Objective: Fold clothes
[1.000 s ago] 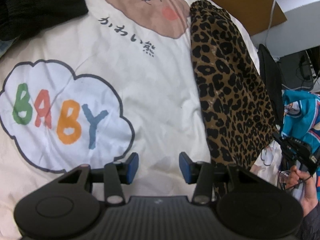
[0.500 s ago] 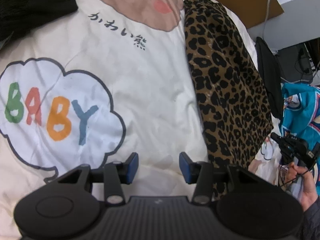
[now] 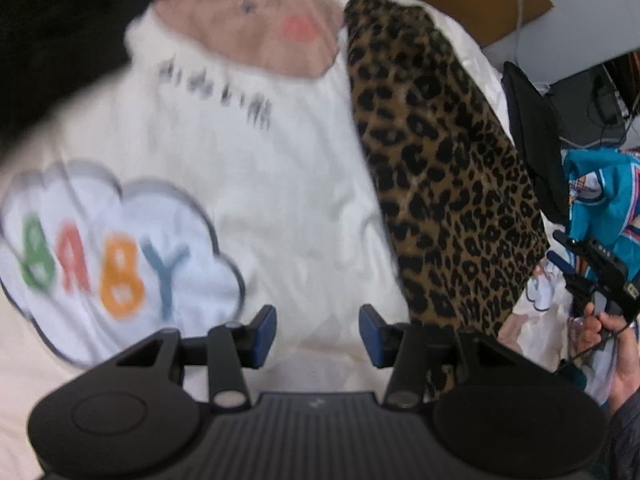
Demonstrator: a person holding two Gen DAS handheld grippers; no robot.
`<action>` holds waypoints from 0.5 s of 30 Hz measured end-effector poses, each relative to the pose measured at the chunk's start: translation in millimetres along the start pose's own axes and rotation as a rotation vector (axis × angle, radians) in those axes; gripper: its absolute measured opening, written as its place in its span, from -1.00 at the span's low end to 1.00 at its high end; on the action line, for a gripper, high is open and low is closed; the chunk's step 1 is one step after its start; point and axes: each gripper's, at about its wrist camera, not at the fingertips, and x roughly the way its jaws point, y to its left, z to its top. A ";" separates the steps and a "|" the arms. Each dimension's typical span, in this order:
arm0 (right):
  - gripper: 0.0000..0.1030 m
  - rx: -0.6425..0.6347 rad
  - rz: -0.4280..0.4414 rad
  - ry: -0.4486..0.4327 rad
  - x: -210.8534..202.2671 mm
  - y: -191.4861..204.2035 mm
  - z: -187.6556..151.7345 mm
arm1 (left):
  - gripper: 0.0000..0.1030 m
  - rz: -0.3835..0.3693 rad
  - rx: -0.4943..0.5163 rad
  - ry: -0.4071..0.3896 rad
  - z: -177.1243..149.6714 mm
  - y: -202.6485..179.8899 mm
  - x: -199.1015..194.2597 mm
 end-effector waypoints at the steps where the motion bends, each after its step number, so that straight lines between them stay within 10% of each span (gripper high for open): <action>1: -0.02 -0.005 0.001 0.000 2.1 0.0 -0.5 | -0.07 0.013 0.020 -0.008 7.9 -1.8 -4.4; 6: -0.16 -0.052 -0.007 0.006 8.5 2.7 -5.5 | -0.05 0.076 0.119 -0.050 47.2 -11.0 -26.4; 11: -0.94 -0.109 0.002 -0.008 4.3 9.0 -5.1 | 0.08 0.134 0.211 -0.088 81.7 -27.1 -50.0; 15: -0.95 -0.144 0.013 -0.025 -3.2 12.2 -3.1 | 0.10 0.160 0.270 -0.116 85.1 -45.4 -75.8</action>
